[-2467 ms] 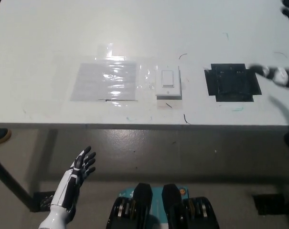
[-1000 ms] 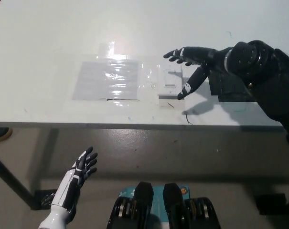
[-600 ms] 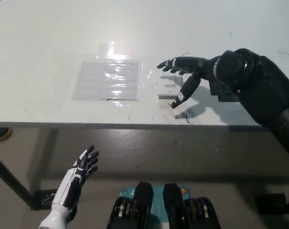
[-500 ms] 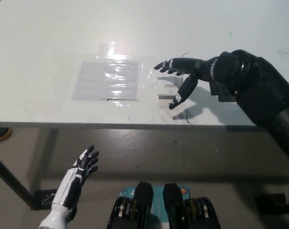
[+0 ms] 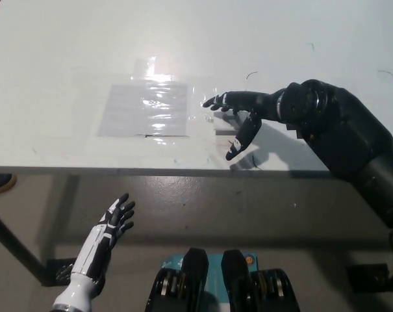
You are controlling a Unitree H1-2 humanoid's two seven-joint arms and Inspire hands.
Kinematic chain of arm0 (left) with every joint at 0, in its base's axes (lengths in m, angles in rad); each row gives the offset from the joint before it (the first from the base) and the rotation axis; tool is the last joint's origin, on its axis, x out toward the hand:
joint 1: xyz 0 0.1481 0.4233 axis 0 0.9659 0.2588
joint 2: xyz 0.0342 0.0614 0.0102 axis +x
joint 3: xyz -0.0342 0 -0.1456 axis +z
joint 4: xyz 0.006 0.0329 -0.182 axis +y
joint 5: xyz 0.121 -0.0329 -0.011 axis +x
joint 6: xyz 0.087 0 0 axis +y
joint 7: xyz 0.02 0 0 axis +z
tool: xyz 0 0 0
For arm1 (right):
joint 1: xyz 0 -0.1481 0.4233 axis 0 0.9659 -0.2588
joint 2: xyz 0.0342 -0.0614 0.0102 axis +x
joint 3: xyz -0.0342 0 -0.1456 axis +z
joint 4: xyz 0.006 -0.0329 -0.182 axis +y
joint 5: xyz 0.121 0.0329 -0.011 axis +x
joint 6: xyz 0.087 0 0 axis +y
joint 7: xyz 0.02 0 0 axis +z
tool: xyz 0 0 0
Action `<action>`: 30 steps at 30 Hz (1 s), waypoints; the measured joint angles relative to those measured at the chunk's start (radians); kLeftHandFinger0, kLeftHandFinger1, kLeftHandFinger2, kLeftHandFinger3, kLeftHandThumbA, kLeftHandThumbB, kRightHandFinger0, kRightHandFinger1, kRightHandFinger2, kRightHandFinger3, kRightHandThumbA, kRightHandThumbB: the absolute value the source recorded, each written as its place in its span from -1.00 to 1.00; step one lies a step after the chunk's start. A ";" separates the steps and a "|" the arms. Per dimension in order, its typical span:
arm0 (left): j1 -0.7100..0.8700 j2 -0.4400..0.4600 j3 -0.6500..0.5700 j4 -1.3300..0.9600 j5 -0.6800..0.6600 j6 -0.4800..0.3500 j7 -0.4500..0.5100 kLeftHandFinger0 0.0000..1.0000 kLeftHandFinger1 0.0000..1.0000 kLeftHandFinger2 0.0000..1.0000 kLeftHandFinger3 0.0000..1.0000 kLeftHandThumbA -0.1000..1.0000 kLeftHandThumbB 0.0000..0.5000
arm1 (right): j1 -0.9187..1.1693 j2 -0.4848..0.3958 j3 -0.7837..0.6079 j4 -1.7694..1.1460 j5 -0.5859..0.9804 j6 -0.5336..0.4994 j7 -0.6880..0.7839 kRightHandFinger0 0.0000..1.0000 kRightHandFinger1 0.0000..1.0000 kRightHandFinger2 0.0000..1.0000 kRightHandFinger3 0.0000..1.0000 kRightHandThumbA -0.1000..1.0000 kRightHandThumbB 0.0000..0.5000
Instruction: A white switch is kept at the centre of the table close to the robot and the robot uses its right hand to press it to turn it on
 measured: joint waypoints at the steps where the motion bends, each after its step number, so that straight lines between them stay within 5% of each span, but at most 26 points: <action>1: 0.000 0.000 0.000 0.000 0.000 0.000 0.000 1.00 1.00 1.00 1.00 0.97 -0.73 | 0.000 0.001 0.000 0.005 -0.003 -0.003 0.000 1.00 1.00 1.00 1.00 1.00 0.15; 12: -0.009 0.000 0.000 0.000 -0.002 -0.001 0.000 1.00 1.00 1.00 1.00 0.90 -0.84 | 0.014 0.000 -0.003 0.045 -0.026 -0.081 -0.003 1.00 1.00 1.00 1.00 1.00 0.13; 16: -0.009 0.000 0.000 0.000 -0.004 -0.002 0.000 1.00 1.00 1.00 1.00 0.93 -0.73 | 0.014 0.000 -0.036 0.037 -0.022 -0.081 0.004 1.00 1.00 1.00 1.00 1.00 0.13; 17: -0.009 0.000 0.000 0.000 -0.004 -0.002 0.000 1.00 1.00 1.00 1.00 0.92 -0.76 | 0.013 0.000 -0.044 0.033 -0.021 -0.080 0.005 1.00 1.00 1.00 1.00 1.00 0.01; 20: -0.010 0.001 0.000 0.000 -0.003 0.000 0.000 1.00 1.00 1.00 1.00 0.91 -0.83 | 0.000 -0.002 -0.157 -0.024 0.017 -0.038 0.019 1.00 1.00 1.00 1.00 1.00 0.28; 24: -0.013 0.001 -0.001 0.000 -0.003 0.002 0.000 1.00 1.00 1.00 1.00 0.88 -0.85 | -0.067 -0.023 -0.311 -0.130 0.071 -0.008 0.020 1.00 1.00 1.00 1.00 1.00 0.28; 25: -0.013 0.001 -0.001 0.000 -0.003 0.002 0.000 1.00 1.00 1.00 1.00 0.87 -0.94 | -0.079 -0.027 -0.348 -0.166 0.086 0.000 0.020 1.00 1.00 1.00 1.00 1.00 0.67; 26: -0.013 0.001 -0.002 0.000 -0.003 0.002 0.000 1.00 1.00 1.00 1.00 0.87 -0.98 | -0.090 -0.031 -0.380 -0.202 0.097 0.008 0.019 1.00 1.00 1.00 1.00 1.00 0.28; 30: -0.013 0.001 -0.002 0.002 -0.003 0.002 0.000 1.00 1.00 1.00 1.00 0.89 -0.88 | -0.099 -0.048 -0.483 -0.363 0.142 0.043 0.018 1.00 1.00 1.00 1.00 1.00 0.15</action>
